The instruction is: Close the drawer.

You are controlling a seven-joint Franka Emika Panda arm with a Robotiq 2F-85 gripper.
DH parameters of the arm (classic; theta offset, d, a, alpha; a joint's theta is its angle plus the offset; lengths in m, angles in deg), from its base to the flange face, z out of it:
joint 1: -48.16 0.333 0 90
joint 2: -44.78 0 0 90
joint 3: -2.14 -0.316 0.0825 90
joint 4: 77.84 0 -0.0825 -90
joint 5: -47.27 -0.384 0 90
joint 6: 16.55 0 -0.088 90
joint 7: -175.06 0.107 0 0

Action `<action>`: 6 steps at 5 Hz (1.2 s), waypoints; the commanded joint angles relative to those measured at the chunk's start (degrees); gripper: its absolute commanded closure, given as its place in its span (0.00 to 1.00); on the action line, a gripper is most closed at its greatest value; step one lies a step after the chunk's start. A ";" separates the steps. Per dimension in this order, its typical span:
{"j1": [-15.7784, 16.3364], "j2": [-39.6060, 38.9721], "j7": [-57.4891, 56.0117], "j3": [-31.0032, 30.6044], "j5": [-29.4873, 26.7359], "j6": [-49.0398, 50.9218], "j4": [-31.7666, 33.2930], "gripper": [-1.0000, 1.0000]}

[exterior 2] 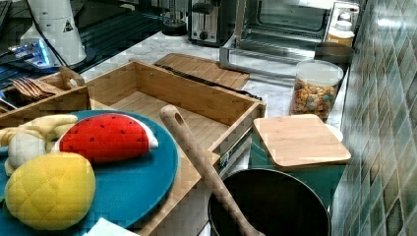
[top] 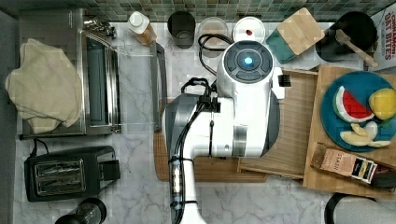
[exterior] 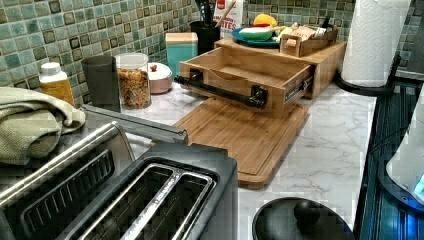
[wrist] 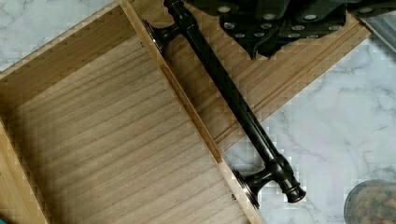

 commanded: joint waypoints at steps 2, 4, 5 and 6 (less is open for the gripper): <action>0.70 3.41 -9.40 -0.95 2.98 -18.58 15.62 1.00; 1.58 0.66 -10.46 -1.78 3.29 -26.33 20.27 1.00; 1.86 -0.20 -10.51 -1.84 3.09 -30.32 21.54 1.00; 1.74 -2.01 -12.95 -1.98 2.57 -32.18 21.34 1.00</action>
